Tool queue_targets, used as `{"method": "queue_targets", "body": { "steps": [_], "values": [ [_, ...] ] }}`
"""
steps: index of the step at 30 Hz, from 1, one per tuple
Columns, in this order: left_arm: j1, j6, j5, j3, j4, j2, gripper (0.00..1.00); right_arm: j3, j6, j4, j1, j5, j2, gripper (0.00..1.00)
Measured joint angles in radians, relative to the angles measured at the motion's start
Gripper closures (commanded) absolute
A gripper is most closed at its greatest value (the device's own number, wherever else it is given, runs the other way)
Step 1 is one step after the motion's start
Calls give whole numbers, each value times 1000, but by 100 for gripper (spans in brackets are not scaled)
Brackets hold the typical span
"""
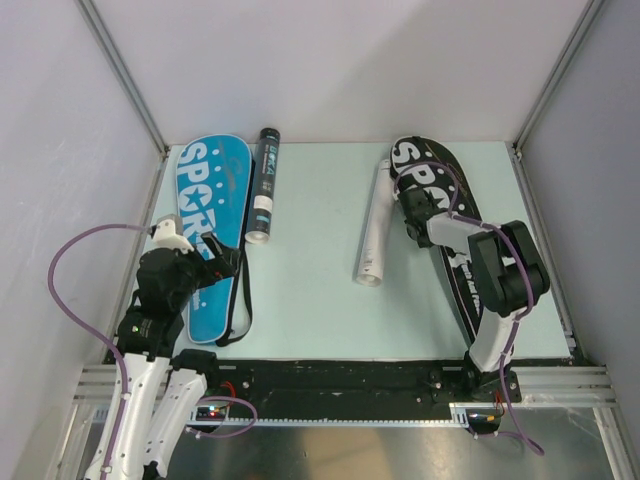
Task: Pack up the badminton gear
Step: Place the racket bag at the center of the board.
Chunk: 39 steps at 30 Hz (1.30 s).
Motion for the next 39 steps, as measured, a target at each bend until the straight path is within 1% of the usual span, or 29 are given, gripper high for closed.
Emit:
{"method": "queue_targets", "body": {
  "steps": [4,6,11,20,25,27,29,31,32,33,34,35,36,39],
  "values": [
    [0,0,-1,0,0,0,0,20,10,-17,-23,0,21,87],
    [0,0,-1,0,0,0,0,28,12,-21,-25,1,31,86],
    [0,0,-2,0,0,0,0,56,19,-43,-29,4,65,86],
    [0,0,-2,-8,2,0,0,99,38,-51,-111,16,111,90],
    [0,0,-2,-8,3,0,0,99,-31,-37,-77,52,127,91],
    [0,0,-8,-8,3,0,0,97,-60,-26,-51,75,134,90],
    [0,0,-17,-8,3,0,0,96,-72,-21,-26,80,134,76],
    [0,0,-19,-8,3,0,0,96,-85,-13,1,79,134,55],
    [0,0,-19,-8,3,0,0,96,-94,-9,15,79,133,41],
    [0,0,-19,-8,3,0,0,95,-104,-5,27,84,128,20],
    [0,0,-20,-8,3,-1,0,95,-110,-3,35,90,119,11],
    [0,0,-19,-8,3,-1,0,95,-119,-5,45,87,99,6],
    [0,0,-19,-8,3,-1,0,95,-113,-11,55,76,74,3],
    [0,0,-18,-10,5,-1,0,96,-83,-58,89,50,5,1]
  ]
}}
